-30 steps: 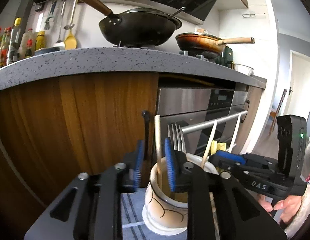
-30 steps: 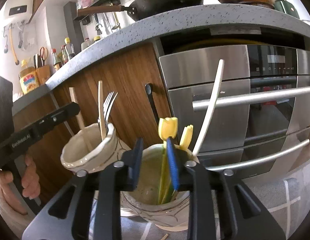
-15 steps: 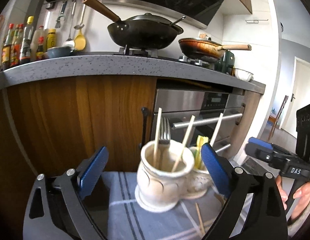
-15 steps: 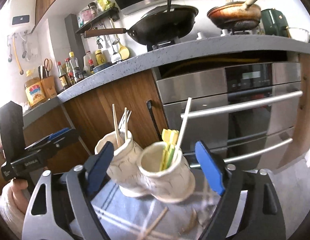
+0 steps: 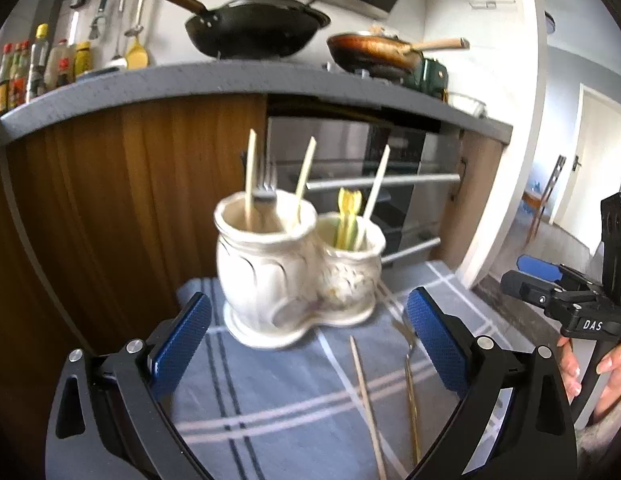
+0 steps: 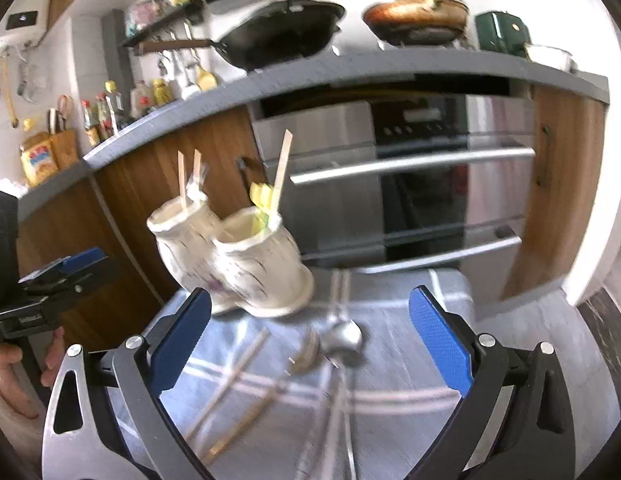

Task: Organize utensils
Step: 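Open both tools and move them back over the remaining utensils, then grasp a wooden chopstick with the left tool while the right tool grasps a silver spoon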

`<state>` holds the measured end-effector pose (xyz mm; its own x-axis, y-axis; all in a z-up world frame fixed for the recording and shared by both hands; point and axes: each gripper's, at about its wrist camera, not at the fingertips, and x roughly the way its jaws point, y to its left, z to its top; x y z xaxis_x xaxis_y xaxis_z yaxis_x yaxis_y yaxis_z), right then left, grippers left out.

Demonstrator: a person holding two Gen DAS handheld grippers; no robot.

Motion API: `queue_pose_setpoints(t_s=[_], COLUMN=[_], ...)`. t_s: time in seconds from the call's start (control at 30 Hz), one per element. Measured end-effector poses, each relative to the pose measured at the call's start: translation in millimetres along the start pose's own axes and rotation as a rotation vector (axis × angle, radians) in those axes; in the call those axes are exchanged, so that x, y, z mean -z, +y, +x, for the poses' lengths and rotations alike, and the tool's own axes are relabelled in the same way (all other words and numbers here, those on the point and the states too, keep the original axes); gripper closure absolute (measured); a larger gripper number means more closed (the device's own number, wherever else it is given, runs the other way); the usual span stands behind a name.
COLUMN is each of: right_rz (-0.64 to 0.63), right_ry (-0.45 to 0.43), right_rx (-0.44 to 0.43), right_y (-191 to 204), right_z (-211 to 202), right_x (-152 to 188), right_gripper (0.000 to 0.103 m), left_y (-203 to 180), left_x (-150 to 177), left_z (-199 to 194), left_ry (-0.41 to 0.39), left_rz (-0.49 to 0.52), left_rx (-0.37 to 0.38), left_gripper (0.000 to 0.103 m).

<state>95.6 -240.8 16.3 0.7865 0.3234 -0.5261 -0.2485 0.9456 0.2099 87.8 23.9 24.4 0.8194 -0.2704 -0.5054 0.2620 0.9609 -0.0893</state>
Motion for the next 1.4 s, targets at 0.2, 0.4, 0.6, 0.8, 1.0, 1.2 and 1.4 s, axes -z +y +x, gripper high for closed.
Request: queue_pose_setpoints(t_s=[0.2, 0.4, 0.6, 0.8, 1.0, 1.2, 1.4], right_rz=[0.021, 0.016, -0.002, -0.048, -0.101, -0.122, -0.139], right_ry=[0.100, 0.166, 0.256, 0.305, 0.335, 0.347, 0.354], right_rx=[0.056, 0.067, 0.070, 0.027, 0.038, 0.064, 0.078], right_y=[-19, -32, -39, -27, -18, -15, -12], right_z=[21, 37, 57, 67, 75, 83, 88], right_x=[23, 43, 61, 65, 67, 65, 65], right_gripper=[0.005, 0.006, 0.030, 0.059, 0.078, 0.080, 0.081], left_y=[-15, -21, -22, -36, -43, -46, -48], left_x=[20, 37, 53, 62, 64, 71, 74], left_z=[25, 50, 72, 85, 95, 110, 116], left_ry=[0.069, 0.134, 0.200, 0.244, 0.281, 0.353, 0.375], left_rz=[0.023, 0.051, 0.063, 0.126, 0.139, 0.147, 0.160], left_rx=[-0.004, -0.018, -0.007, 0.011, 0.048, 0.071, 0.075], left_gripper=[0.006, 0.006, 0.006, 0.008, 0.027, 0.059, 0.070])
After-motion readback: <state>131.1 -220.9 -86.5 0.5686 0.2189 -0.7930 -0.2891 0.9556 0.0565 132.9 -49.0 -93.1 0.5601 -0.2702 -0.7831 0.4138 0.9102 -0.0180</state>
